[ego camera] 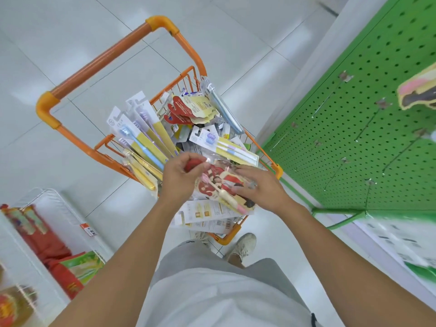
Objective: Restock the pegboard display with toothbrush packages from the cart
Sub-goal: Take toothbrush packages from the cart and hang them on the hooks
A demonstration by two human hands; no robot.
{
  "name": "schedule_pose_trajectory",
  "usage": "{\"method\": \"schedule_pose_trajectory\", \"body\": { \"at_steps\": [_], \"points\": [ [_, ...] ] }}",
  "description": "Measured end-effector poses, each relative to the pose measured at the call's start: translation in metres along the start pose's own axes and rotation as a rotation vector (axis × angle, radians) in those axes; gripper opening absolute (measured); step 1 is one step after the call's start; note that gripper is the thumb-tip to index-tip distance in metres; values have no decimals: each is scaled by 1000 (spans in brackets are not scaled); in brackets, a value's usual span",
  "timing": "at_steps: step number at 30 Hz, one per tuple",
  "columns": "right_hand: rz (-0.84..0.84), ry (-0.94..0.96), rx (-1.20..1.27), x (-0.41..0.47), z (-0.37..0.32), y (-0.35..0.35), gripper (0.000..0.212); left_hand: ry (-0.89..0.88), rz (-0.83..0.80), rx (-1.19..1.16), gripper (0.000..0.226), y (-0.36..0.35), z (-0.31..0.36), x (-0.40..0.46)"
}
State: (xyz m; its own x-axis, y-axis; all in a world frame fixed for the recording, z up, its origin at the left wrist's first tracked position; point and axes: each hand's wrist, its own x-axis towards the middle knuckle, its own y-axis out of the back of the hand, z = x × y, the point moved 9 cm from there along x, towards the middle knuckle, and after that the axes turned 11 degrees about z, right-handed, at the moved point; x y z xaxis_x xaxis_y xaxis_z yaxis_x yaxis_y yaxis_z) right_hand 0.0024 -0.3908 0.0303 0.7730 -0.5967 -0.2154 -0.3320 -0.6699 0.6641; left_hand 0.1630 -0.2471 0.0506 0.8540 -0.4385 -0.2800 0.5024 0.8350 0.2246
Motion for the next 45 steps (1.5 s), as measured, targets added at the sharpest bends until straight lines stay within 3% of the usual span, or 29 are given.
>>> {"method": "schedule_pose_trajectory", "body": {
  "at_steps": [4, 9, 11, 13, 16, 21, 23, 26, 30, 34, 38, 45],
  "points": [
    [304, -93, 368, -4, -11, 62, 26, 59, 82, -156, 25, 24, 31, 13],
    [701, -122, 795, -18, -33, 143, 28, 63, 60, -236, 15, 19, 77, 24],
    [683, -131, 973, -18, -36, 165, 35, 65, 34, -260, 12, 7, 97, 26],
    [513, -179, 1103, -17, -41, 172, 39, 85, -10, -268, 12, -13, 115, 27],
    [289, -238, 963, -22, -43, 163, 23, 146, -136, -303, 12, -56, 142, 24],
    [339, -294, 770, -40, -22, 171, 19, 201, -375, -337, 15, -143, 187, -12],
    [428, -299, 845, -52, -16, 185, 19, 212, -409, -319, 29, -168, 198, -24],
    [703, -294, 972, -73, -8, 220, 21, 159, -498, -273, 56, -201, 215, -47],
    [873, -269, 1112, -92, -2, 253, 19, 90, -686, -251, 18, -233, 217, -88],
    [983, -176, 999, -108, -8, 281, 23, 96, -695, -332, 25, -246, 218, -94],
    [1146, -139, 977, -124, 0, 308, 23, 38, -561, -359, 27, -248, 228, -83],
    [1173, -90, 877, -113, 3, 339, 23, -84, -479, -276, 22, -242, 236, -71]
  ]
}}
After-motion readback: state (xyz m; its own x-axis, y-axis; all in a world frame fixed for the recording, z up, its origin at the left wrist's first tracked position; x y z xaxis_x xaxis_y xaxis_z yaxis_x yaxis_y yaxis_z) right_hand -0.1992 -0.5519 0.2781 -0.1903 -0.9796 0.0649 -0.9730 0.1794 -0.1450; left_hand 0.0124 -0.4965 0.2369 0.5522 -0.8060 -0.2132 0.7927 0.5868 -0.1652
